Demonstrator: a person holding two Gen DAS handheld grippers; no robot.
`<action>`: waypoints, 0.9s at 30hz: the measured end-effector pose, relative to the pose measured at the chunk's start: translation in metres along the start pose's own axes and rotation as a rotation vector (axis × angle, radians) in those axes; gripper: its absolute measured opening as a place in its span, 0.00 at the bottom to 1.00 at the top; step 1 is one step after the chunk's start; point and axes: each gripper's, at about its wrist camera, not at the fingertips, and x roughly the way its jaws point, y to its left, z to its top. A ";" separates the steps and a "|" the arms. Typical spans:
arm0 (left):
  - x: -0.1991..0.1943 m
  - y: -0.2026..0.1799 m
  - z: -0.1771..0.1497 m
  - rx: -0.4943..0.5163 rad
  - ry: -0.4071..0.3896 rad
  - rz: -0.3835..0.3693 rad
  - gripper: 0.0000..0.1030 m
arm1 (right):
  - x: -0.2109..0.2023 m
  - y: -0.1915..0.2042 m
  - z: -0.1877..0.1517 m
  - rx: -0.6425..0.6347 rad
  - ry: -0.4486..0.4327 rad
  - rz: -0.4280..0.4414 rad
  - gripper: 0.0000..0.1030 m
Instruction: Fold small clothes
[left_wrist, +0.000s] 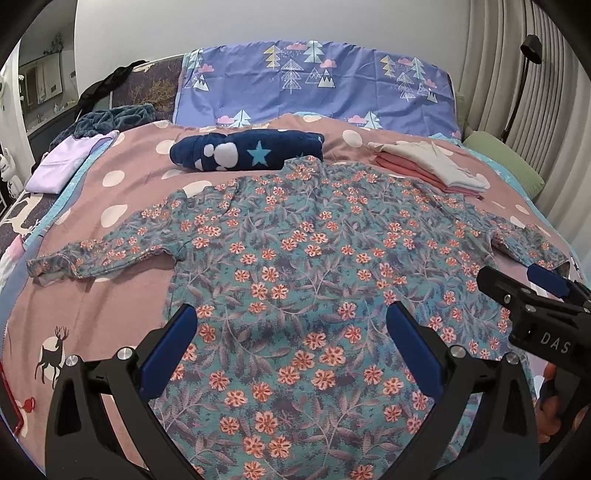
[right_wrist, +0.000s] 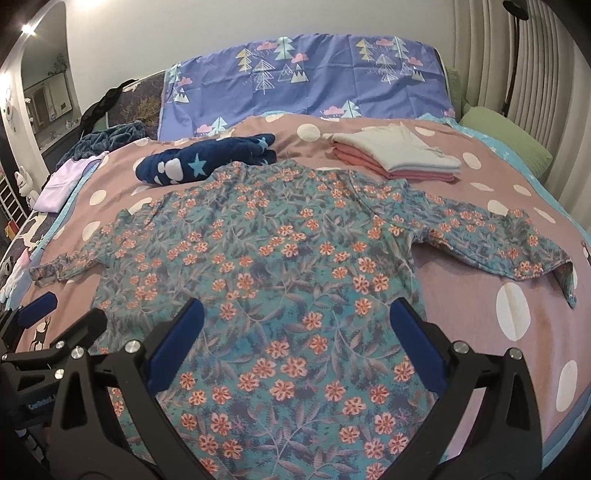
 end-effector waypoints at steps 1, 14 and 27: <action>0.001 0.000 -0.001 0.000 0.004 -0.003 0.99 | 0.002 -0.001 0.000 0.005 0.005 -0.002 0.98; 0.008 0.001 -0.001 -0.003 0.006 -0.022 0.99 | 0.010 -0.004 -0.001 0.012 0.011 -0.012 0.98; 0.009 0.000 0.000 0.002 -0.005 -0.060 0.91 | 0.011 -0.004 0.001 0.007 -0.010 -0.026 0.98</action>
